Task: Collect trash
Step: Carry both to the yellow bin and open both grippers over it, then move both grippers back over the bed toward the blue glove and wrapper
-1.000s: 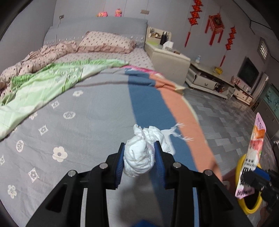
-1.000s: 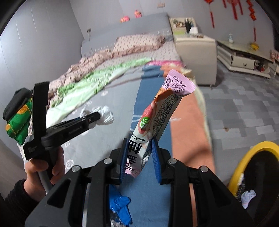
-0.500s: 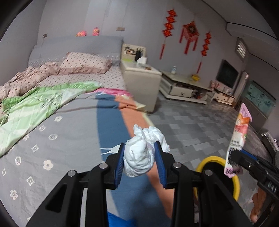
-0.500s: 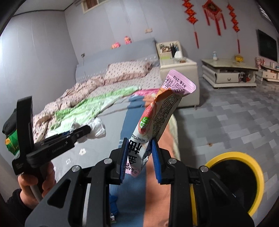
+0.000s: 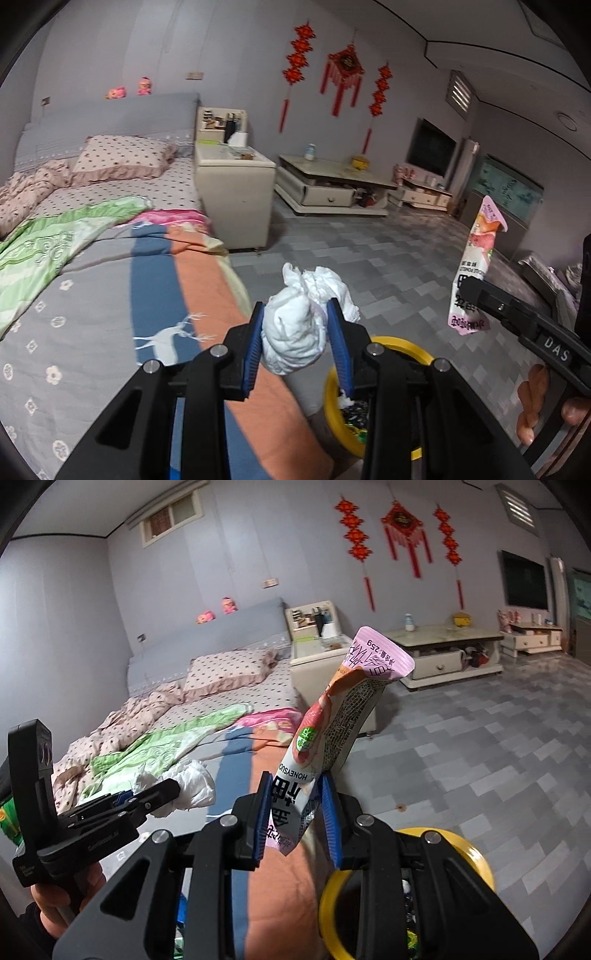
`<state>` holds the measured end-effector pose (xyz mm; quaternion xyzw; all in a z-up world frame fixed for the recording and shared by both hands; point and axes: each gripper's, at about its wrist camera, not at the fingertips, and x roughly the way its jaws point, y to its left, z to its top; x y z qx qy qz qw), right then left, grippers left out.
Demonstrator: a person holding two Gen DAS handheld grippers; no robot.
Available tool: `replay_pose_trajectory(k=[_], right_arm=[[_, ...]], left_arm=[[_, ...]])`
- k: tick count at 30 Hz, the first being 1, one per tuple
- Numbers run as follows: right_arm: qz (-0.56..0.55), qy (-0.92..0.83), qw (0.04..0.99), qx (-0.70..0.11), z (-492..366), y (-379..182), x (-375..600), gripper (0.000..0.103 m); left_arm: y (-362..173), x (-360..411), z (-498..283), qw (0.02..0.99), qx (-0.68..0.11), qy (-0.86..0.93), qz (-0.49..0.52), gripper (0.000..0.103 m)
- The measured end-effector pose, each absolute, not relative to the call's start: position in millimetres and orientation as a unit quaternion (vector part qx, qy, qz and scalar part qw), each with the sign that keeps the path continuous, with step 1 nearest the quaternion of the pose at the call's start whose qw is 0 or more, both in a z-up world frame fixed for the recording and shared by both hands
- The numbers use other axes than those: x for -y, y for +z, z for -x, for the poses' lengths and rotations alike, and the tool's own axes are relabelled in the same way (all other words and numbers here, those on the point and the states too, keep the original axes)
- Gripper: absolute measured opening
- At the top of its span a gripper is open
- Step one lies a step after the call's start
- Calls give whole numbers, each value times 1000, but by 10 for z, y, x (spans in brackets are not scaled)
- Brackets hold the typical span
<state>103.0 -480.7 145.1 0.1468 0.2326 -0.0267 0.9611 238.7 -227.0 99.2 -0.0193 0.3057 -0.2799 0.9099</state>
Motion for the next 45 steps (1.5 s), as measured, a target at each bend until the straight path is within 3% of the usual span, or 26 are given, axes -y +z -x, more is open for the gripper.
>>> replay_pose_trajectory(k=[19,31,35,39,41,45], right_arm=[[-195,-77,929,-305,-907,462,5854,26],[-220,-87,908,-345,-922,-121,6071,26],[-224,-91,907,-344,-904,-150,6109,27],[-223,-101,909,-336,-835,-126,6097,41],[-222,-107,910,-333,-801,-116,6106,44],[-225,-106,911,-329,-716,-120,6070,56]], left_arm=[[20,3488,-2572,859,-391,-331,-15,32],[-487,3818,-2643,833,-439,-336,-22,33],[-471,3841,-2608,833,-437,-338,-25,43],[-434,3782,-2594,835,-434,-337,-17,57],[-414,3720,-2592,837,-432,-335,-16,69],[-385,3536,-2595,843,-427,-326,-15,78]])
